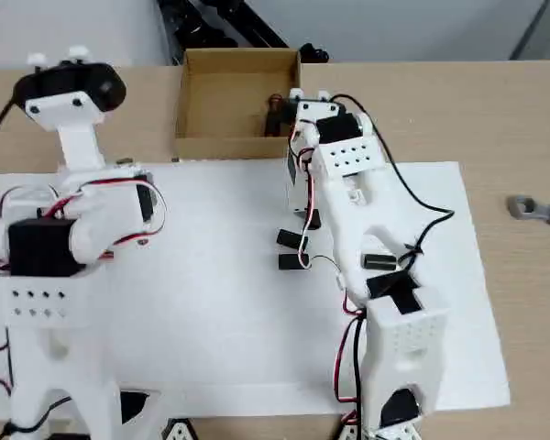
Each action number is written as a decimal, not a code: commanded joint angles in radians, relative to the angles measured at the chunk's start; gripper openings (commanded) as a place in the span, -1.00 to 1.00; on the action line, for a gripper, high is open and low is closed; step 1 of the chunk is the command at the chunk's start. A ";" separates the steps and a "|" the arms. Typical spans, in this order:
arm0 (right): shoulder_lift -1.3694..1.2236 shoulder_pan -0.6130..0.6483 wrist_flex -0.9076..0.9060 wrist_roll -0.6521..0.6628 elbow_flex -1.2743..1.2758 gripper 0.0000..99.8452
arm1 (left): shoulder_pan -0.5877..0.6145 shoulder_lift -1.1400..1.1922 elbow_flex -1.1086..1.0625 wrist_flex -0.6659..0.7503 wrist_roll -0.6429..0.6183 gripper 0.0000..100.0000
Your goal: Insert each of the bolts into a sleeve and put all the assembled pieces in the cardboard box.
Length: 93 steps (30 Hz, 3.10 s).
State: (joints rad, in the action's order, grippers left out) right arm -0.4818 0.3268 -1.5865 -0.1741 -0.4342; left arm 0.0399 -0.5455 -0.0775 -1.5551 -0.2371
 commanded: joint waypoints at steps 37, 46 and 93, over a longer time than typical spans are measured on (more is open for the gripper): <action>-0.173 0.004 0.045 0.044 -0.043 -0.97 | -0.002 -0.089 -0.008 0.032 0.015 -0.99; 0.096 0.008 0.038 0.046 -0.043 -0.98 | -0.002 -0.089 -0.007 0.049 0.012 -0.99; 2.270 0.038 0.572 -0.012 1.577 -0.99 | -0.282 -0.089 -0.002 0.319 0.032 -0.99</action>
State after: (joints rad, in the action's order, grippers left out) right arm 1.7875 0.3575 -1.0894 -0.1465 1.1339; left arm -0.2209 -0.6038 -0.0913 -1.2988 -0.2294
